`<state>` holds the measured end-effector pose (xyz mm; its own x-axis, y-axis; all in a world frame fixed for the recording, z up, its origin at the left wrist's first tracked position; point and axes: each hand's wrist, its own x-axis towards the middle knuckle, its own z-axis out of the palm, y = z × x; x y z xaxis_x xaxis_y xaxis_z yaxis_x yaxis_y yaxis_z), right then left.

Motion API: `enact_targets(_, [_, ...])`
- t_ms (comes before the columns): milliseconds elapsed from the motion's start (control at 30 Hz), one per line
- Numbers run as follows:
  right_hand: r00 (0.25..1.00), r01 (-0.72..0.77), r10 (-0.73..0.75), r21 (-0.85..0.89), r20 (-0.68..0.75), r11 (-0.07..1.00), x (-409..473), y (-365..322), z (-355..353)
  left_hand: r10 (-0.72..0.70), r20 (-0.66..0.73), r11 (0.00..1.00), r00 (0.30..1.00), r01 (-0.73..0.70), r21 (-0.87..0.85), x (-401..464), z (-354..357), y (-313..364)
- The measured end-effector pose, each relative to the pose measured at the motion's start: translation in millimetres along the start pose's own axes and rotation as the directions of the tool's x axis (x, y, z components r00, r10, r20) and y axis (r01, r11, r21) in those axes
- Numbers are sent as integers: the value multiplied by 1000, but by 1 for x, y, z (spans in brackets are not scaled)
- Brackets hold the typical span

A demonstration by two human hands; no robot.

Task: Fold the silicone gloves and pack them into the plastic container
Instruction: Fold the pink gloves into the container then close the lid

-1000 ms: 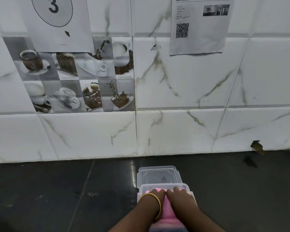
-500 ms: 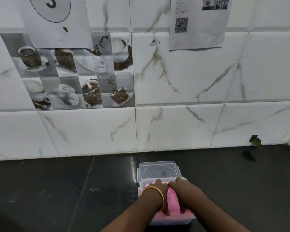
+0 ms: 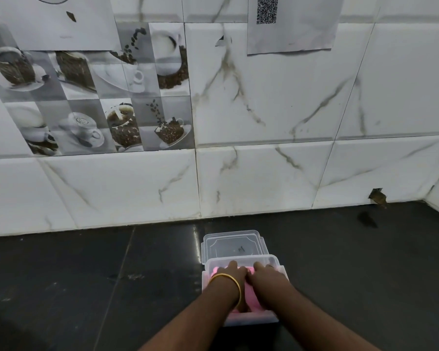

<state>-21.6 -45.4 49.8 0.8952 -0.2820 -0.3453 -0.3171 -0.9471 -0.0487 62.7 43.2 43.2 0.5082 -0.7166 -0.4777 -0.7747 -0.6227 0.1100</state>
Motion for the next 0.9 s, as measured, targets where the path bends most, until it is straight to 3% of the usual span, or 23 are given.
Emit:
enact_targets(333, [995, 33, -33, 2, 89, 999, 3, 11, -11, 97, -14, 995, 995, -98, -9, -6, -9, -11])
enact_targets(400, [994, 50, -56, 75, 90, 996, 7, 20, -26, 112, -23, 984, 993, -114, -137, -11, -27, -19])
enact_targets(467, [1000, 20, -15, 276, -19, 961, 13, 30, -45, 89, -33, 892, 995, -95, -442, -14, -43, -30])
enact_targets(533, [979, -19, 118, 511, -163, 859, 21, 42, -58, 21, -101, 686, 995, -88, -722, -13, -53, -41])
enact_targets(600, [931, -39, 278, 693, -237, 720, 30, 54, -64, -132, -216, 574, 967, -103, -812, -6, -57, -55])
enact_targets(733, [890, -119, 426, 822, -160, 557, 54, 69, -50, -397, -311, 541, 864, -53, -839, 20, -40, -82])
enact_targets(900, [889, -262, 456, 863, 42, 431, 75, 78, -21, -517, -108, 503, 849, 199, -841, 47, -4, -105])
